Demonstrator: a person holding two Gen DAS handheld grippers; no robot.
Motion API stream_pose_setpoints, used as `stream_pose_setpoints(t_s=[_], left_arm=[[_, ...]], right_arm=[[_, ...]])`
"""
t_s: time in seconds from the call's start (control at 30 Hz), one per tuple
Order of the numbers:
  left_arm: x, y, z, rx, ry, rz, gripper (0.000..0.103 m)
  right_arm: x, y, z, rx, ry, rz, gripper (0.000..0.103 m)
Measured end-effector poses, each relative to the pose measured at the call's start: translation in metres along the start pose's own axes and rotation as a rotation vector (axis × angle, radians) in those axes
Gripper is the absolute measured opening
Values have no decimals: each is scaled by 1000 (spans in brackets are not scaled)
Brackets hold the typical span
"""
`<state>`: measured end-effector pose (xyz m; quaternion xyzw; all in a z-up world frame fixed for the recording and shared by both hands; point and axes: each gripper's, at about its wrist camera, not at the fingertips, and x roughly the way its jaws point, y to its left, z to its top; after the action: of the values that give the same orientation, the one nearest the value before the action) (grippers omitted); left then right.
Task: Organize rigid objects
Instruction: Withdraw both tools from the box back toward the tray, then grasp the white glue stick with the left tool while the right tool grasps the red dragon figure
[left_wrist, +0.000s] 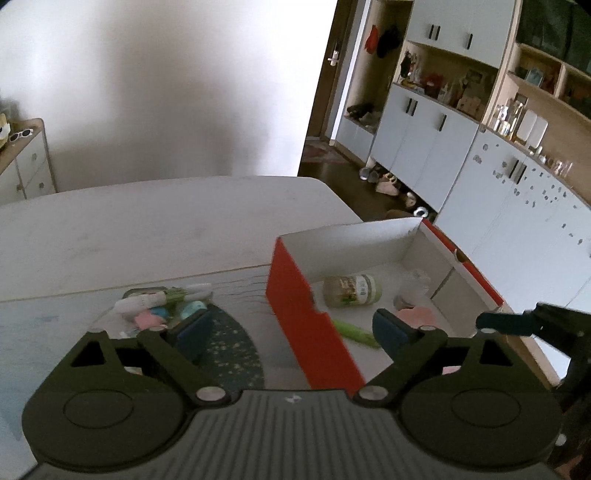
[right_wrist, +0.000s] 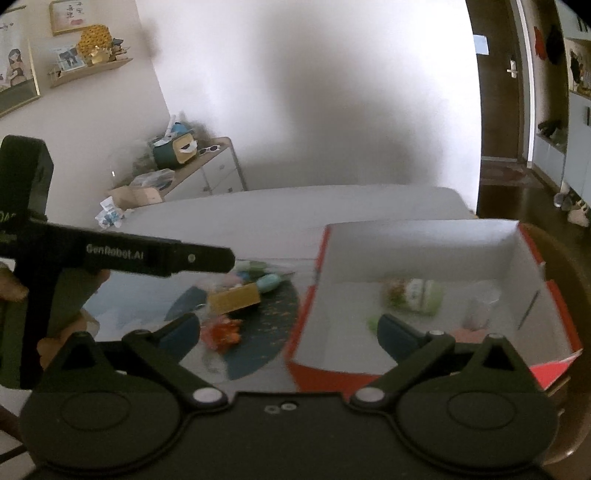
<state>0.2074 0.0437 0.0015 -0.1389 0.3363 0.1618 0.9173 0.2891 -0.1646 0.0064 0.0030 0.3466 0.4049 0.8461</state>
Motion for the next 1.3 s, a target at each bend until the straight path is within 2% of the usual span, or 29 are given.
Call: stream_pose_setpoints(t_s=[0.13, 0.3, 0.67, 0.87, 1.0, 1.13, 1.3], left_arm=[[-6, 25, 0, 6, -2, -8, 100], [-4, 56, 1, 9, -3, 2, 100], [24, 123, 13, 15, 41, 4, 100], [43, 144, 15, 48, 50, 10, 100], [56, 153, 14, 69, 58, 16, 100], [70, 160, 15, 75, 63, 24, 100], [91, 167, 15, 98, 89, 21, 100]], right_arm=[[11, 20, -3, 3, 10, -3, 102], [26, 40, -6, 16, 23, -14, 102], [67, 80, -12, 4, 69, -14, 102], [99, 95, -16, -42, 110, -22, 101], [126, 98, -21, -65, 149, -49, 94], [152, 98, -24, -90, 189, -71, 80], [176, 88, -26, -64, 226, -71, 70]])
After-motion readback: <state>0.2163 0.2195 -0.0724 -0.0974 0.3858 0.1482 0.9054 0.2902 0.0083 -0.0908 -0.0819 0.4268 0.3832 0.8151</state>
